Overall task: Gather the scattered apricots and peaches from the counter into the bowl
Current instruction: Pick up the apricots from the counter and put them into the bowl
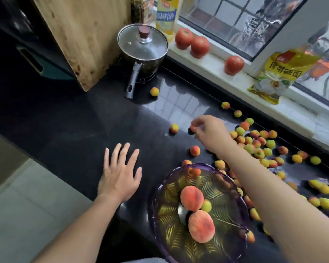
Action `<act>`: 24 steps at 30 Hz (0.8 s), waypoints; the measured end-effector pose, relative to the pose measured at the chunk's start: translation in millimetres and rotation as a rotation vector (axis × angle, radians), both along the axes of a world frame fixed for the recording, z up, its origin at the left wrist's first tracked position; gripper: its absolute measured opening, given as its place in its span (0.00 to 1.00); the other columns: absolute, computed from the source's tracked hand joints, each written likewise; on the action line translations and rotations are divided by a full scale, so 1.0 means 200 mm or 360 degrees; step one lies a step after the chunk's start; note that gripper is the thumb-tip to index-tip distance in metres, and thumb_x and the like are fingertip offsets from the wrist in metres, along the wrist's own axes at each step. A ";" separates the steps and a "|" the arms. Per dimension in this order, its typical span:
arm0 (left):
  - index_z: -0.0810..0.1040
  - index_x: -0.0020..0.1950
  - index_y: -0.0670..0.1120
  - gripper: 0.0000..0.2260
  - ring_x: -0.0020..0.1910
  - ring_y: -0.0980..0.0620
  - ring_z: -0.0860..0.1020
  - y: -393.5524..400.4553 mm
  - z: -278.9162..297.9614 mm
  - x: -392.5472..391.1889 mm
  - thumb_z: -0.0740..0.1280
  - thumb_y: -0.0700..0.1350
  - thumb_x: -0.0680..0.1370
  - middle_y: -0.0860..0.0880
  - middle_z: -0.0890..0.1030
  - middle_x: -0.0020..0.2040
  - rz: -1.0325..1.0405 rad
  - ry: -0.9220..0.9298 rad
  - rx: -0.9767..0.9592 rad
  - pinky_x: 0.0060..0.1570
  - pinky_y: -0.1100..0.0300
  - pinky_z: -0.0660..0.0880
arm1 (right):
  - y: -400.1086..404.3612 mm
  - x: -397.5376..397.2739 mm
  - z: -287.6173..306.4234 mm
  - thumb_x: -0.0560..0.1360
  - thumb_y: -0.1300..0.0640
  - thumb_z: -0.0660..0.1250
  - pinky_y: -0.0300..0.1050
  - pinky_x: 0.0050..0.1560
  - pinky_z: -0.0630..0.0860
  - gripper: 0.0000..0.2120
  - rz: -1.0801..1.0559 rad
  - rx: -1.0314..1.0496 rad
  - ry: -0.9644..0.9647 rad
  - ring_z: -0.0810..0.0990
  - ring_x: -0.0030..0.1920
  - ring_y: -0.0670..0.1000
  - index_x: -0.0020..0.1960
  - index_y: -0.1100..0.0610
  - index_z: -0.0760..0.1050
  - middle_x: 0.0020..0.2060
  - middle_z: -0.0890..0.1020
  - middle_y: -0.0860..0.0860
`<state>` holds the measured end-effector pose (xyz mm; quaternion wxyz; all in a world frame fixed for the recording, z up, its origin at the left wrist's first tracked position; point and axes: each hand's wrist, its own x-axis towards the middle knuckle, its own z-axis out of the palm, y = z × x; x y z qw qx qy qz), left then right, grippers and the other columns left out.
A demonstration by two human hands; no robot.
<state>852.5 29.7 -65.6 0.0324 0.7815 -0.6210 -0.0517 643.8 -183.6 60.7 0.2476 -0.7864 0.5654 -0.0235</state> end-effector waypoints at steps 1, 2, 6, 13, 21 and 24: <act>0.73 0.78 0.47 0.29 0.79 0.36 0.64 0.00 0.00 0.00 0.55 0.58 0.80 0.39 0.69 0.79 -0.0004 0.0001 -0.0008 0.78 0.31 0.57 | -0.07 0.11 -0.06 0.77 0.60 0.63 0.48 0.52 0.78 0.11 0.0028 0.0034 -0.0011 0.82 0.49 0.54 0.56 0.52 0.80 0.43 0.83 0.48; 0.73 0.78 0.47 0.29 0.80 0.36 0.64 0.00 0.00 0.01 0.55 0.58 0.80 0.39 0.69 0.79 0.0000 0.0001 -0.0009 0.78 0.31 0.57 | -0.15 0.23 -0.13 0.76 0.60 0.63 0.49 0.54 0.77 0.13 0.0066 0.0050 -0.0018 0.82 0.52 0.55 0.58 0.53 0.79 0.45 0.84 0.50; 0.74 0.77 0.47 0.29 0.80 0.36 0.64 0.00 -0.01 0.01 0.55 0.58 0.80 0.39 0.69 0.79 0.0000 0.0000 -0.0001 0.78 0.31 0.57 | -0.35 0.64 -0.29 0.78 0.55 0.66 0.51 0.62 0.72 0.21 0.0095 -0.0001 -0.0062 0.76 0.62 0.61 0.69 0.57 0.71 0.63 0.75 0.59; 0.75 0.77 0.47 0.29 0.79 0.36 0.65 0.00 -0.02 0.02 0.58 0.58 0.79 0.39 0.70 0.79 -0.0003 0.0007 -0.0024 0.77 0.31 0.60 | -0.49 0.94 -0.47 0.80 0.54 0.60 0.51 0.58 0.72 0.14 0.0020 -0.0049 -0.0059 0.75 0.58 0.65 0.61 0.62 0.70 0.66 0.68 0.64; 0.75 0.76 0.48 0.29 0.80 0.36 0.65 0.00 -0.01 0.01 0.57 0.59 0.79 0.40 0.70 0.79 0.0019 0.0023 -0.0025 0.78 0.31 0.59 | -0.26 0.68 -0.28 0.76 0.60 0.63 0.44 0.58 0.73 0.13 -0.0040 0.0021 -0.0546 0.77 0.55 0.53 0.57 0.53 0.82 0.50 0.76 0.52; 0.75 0.76 0.47 0.29 0.79 0.36 0.65 0.00 0.01 0.00 0.56 0.58 0.79 0.39 0.70 0.79 0.0024 0.0038 -0.0036 0.78 0.31 0.57 | 0.03 0.35 -0.10 0.74 0.59 0.66 0.42 0.46 0.75 0.13 -0.0285 0.0101 -0.0840 0.77 0.42 0.45 0.53 0.47 0.83 0.43 0.77 0.44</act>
